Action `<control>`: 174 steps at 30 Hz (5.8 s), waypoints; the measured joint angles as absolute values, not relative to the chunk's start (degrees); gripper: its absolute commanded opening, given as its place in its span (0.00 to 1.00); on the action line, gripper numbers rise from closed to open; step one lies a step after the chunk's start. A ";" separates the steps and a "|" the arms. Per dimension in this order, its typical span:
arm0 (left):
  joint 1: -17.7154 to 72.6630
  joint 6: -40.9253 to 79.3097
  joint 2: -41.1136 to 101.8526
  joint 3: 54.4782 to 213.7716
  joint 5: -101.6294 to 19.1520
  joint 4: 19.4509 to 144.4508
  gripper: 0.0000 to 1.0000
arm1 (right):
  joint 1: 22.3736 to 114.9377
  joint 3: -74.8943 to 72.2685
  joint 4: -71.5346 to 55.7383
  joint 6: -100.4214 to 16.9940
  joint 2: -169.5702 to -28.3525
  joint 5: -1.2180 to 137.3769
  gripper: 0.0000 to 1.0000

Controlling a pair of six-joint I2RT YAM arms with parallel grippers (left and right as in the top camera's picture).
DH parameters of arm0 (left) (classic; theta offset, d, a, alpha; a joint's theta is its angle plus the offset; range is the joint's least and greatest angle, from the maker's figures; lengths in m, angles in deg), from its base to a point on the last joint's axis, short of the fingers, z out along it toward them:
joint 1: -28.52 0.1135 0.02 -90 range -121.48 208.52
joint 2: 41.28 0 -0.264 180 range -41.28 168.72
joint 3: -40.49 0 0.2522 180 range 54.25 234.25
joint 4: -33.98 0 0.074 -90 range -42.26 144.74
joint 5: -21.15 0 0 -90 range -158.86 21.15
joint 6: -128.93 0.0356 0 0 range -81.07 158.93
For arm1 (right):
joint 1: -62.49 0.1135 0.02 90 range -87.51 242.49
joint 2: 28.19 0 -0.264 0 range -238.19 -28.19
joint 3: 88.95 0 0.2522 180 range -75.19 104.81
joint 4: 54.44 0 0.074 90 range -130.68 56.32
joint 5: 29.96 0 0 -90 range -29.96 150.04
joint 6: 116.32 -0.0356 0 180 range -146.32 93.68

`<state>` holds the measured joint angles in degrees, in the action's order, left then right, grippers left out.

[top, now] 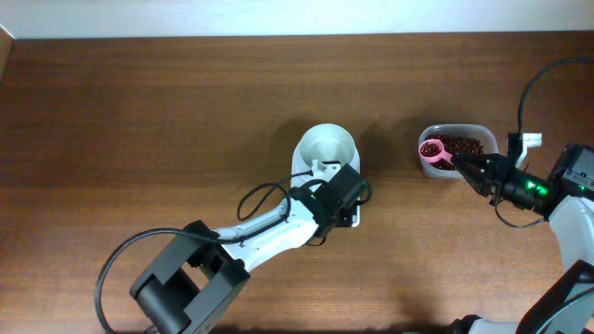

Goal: Scoop and weigh 50g on scale

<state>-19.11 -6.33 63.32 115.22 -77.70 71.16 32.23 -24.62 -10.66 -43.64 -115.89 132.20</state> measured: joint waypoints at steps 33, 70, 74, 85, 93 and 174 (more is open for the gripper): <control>3.09 50.24 25.66 117.16 -59.77 105.15 0.99 | 33.52 -24.62 -10.01 -43.64 -115.89 131.37 0.04; 20.47 83.97 26.07 130.98 -45.02 121.00 0.99 | 49.28 -24.62 -13.37 -40.10 -115.91 133.88 0.04; 20.47 83.97 26.12 131.02 -45.02 120.95 0.99 | 55.99 -24.82 -24.76 -45.91 -115.96 129.22 0.04; 20.47 83.97 26.14 131.09 -44.85 120.95 0.99 | 65.13 -24.78 -36.74 -51.86 -116.02 113.73 0.04; 20.47 83.97 26.14 131.09 -44.82 120.95 0.99 | 69.80 -24.78 -37.81 -33.74 -116.02 106.27 0.04; 20.47 83.97 26.14 131.09 -44.82 120.91 0.99 | 58.50 -24.51 -17.26 -40.18 -101.05 91.37 0.04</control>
<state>20.47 83.97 26.14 131.09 -44.82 120.91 58.50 -24.51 -17.26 -40.18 -101.05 91.37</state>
